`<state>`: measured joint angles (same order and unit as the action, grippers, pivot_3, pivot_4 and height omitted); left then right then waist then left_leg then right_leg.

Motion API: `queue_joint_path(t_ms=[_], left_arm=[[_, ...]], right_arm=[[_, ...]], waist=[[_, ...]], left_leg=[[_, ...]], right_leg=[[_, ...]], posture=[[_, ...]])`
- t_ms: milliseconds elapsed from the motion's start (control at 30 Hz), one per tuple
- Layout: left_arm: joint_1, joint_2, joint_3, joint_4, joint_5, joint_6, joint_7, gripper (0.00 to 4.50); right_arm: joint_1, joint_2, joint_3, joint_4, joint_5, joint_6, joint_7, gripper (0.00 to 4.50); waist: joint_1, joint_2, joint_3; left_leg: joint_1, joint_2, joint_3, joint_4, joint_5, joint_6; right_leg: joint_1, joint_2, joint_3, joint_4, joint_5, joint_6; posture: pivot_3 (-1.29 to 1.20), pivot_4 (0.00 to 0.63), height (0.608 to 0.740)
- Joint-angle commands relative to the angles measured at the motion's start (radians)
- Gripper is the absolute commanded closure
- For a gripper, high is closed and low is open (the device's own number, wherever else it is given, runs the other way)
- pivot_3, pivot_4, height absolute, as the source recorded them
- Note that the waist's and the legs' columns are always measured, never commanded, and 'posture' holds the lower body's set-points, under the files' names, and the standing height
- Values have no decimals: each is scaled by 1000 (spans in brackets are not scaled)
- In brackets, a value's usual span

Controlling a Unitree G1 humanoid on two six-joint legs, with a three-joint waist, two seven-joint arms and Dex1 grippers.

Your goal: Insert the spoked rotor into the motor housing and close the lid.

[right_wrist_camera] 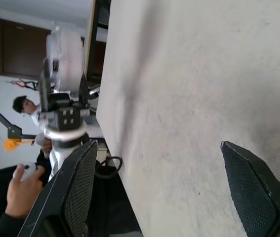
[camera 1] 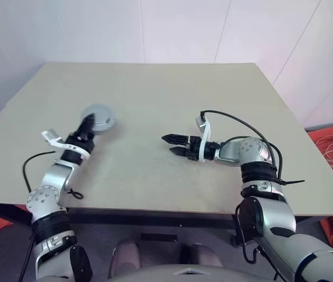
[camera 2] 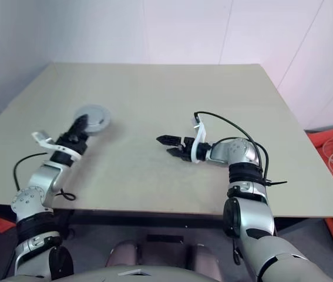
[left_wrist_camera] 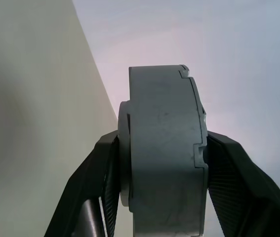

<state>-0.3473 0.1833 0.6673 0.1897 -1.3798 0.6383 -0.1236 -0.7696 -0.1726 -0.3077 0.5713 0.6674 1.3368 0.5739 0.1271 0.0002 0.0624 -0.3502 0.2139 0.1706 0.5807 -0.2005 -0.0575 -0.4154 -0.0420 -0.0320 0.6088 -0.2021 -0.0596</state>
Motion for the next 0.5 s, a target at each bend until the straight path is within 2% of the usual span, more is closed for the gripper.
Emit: queue_joint_path(t_ms=[33, 233, 367, 500], left_arm=[[-67, 36, 41, 38, 54, -109, 22, 2390], [-130, 59, 72, 164, 154, -221, 91, 2390], [-167, 54, 105, 226, 162, -246, 135, 2390], [-196, 41, 137, 290, 150, -238, 208, 2390]], right_arm=[[-18, -16, 26, -59, 12, -15, 30, 0], [-5, -35, 87, -168, 28, -20, 72, 0], [10, -55, 137, -258, 39, -11, 113, 0], [1, -55, 127, -292, 57, 13, 116, 0]], waist=[[2, 0, 0], [5, -4, 0], [10, -7, 0], [15, -8, 0]], left_leg=[[0, 0, 0, 0, 0, 0], [0, 0, -1, 1, 0, 0], [-1, 0, -3, 2, 0, 0], [1, 0, -6, 3, 0, 0]], right_leg=[[0, 0, 0, 0, 0, 0], [1, 0, -1, 0, 1, 1], [2, 0, -2, 0, 1, 2], [6, 0, -4, 0, 1, 2]], posture=[[0, 0, 740], [0, 0, 740], [0, 0, 740], [0, 0, 740]])
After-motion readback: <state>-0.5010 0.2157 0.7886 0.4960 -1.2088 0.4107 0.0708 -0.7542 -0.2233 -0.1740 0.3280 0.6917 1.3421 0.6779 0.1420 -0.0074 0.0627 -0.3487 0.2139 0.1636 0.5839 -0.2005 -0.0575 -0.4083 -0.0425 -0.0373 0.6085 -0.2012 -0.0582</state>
